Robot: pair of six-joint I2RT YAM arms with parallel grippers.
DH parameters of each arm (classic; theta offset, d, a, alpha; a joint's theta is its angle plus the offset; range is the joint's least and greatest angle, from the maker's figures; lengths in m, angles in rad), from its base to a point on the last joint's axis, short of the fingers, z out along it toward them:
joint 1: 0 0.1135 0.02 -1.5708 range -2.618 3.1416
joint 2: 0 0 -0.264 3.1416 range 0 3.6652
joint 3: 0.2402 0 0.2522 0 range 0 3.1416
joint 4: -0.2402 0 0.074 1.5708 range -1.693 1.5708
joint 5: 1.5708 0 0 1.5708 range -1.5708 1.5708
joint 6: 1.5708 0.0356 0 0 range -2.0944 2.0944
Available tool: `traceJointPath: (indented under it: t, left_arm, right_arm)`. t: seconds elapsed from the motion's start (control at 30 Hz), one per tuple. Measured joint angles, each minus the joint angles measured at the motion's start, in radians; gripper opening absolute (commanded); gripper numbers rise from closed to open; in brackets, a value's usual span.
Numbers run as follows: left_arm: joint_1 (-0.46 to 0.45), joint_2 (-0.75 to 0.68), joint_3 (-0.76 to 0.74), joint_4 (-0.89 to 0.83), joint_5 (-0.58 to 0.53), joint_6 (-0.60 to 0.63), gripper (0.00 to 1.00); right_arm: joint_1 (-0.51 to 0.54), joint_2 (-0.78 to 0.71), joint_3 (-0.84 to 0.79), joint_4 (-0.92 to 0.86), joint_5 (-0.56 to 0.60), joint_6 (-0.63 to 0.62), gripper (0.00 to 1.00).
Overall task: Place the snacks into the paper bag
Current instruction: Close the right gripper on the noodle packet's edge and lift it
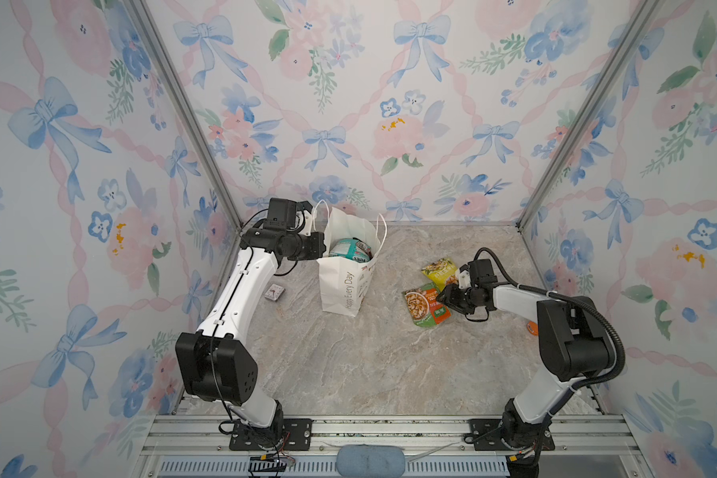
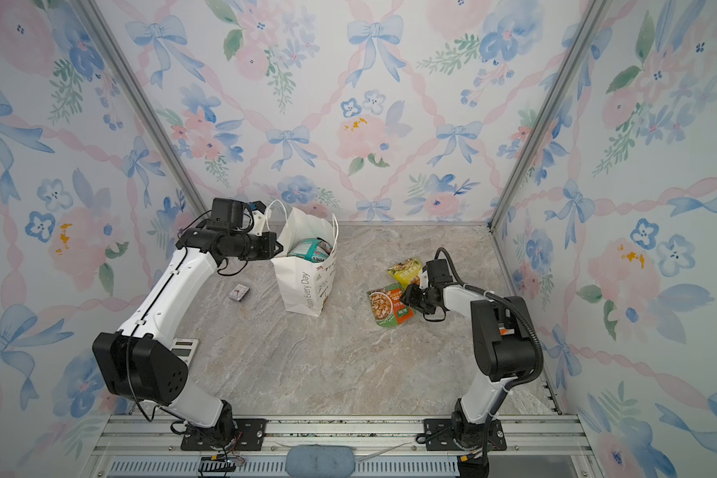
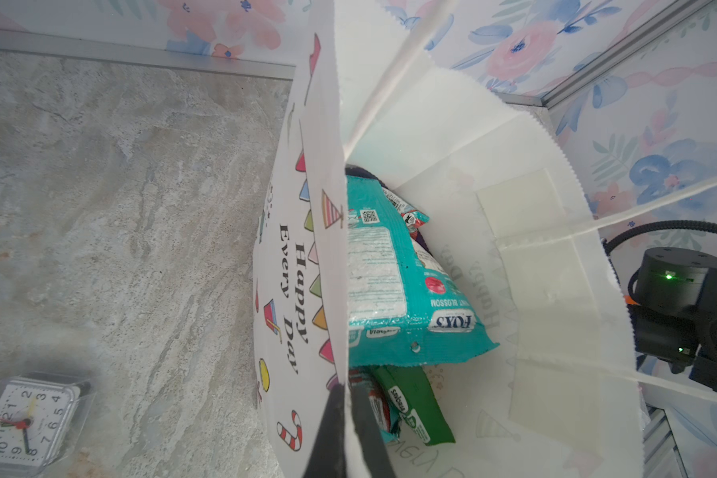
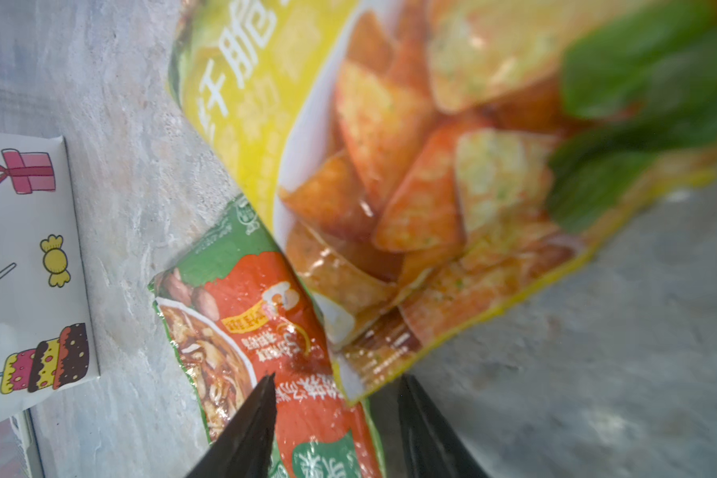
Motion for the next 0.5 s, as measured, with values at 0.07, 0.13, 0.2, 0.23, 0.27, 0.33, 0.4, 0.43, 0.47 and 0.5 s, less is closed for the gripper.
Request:
traceJointPath:
  t: [0.07,0.13,0.2,0.23,0.27,0.33,0.4,0.43,0.47,0.5]
  left_arm:
    - [0.000,0.000,0.000,0.000,0.000,0.000,0.00]
    - [0.000,0.000,0.000,0.000,0.000,0.000,0.00]
    - [0.000,0.000,0.000,0.000,0.000,0.000,0.00]
    - [0.000,0.000,0.000,0.000,0.000,0.000,0.00]
    - [0.000,0.000,0.000,0.000,0.000,0.000,0.00]
    - [0.000,0.000,0.000,0.000,0.000,0.000,0.00]
    - [0.000,0.000,0.000,0.000,0.000,0.000,0.00]
    - [0.000,0.000,0.000,0.000,0.000,0.000,0.00]
    - [0.000,0.000,0.000,0.000,0.000,0.000,0.00]
    - [0.000,0.000,0.000,0.000,0.000,0.000,0.00]
  right_arm:
    - [0.011,0.011,0.005,0.011,0.002,0.007,0.34]
    - [0.021,0.018,0.005,0.014,0.007,0.008,0.23]
    - [0.030,0.024,0.006,0.014,0.008,0.010,0.11]
    - [0.034,0.026,0.006,0.014,0.011,0.009,0.06]
    - [0.038,0.027,0.006,0.011,0.012,0.011,0.02]
    - [0.045,0.028,0.006,0.010,0.016,0.018,0.00]
    - [0.051,0.028,0.006,0.010,0.016,0.018,0.00]
    - [0.055,0.028,0.006,0.009,0.016,0.019,0.00]
    - [0.060,0.026,0.006,0.008,0.016,0.019,0.00]
    - [0.064,0.023,0.006,0.006,0.016,0.019,0.00]
